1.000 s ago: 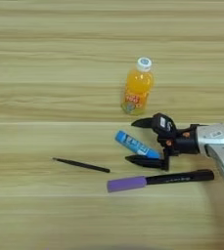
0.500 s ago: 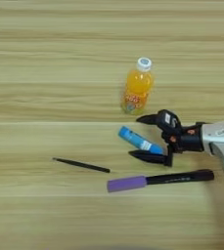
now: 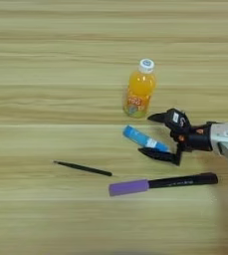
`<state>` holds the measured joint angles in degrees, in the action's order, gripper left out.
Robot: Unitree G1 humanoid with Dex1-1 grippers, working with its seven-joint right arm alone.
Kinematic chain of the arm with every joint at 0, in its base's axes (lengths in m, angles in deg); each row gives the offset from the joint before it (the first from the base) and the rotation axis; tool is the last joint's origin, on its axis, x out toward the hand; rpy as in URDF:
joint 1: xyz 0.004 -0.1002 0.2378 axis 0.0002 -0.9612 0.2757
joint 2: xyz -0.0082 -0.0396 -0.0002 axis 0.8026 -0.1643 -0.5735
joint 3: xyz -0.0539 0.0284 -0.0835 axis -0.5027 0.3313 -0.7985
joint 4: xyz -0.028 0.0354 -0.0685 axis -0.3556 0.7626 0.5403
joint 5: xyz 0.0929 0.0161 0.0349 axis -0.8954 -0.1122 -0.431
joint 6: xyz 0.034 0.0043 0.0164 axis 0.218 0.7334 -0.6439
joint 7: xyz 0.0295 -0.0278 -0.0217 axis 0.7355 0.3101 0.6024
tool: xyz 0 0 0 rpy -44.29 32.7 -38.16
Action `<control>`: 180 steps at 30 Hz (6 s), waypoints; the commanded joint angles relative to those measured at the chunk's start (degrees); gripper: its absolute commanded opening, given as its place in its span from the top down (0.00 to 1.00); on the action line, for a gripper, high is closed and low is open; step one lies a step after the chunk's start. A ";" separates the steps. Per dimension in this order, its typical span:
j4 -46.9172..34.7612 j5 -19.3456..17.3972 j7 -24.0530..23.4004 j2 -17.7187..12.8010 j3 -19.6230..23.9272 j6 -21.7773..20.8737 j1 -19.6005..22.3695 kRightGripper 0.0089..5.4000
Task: Move the objects on the table
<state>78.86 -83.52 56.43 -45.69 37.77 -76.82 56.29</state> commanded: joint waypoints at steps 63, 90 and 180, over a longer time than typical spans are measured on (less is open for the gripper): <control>3.95 1.13 -4.83 -2.96 0.28 -0.33 5.66 0.00; -10.23 -10.20 3.76 -9.34 12.60 3.19 4.11 0.00; -5.56 -1.59 4.37 -13.67 6.90 -9.89 -4.28 0.00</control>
<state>74.15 -85.13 63.86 -56.81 42.55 -85.59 47.79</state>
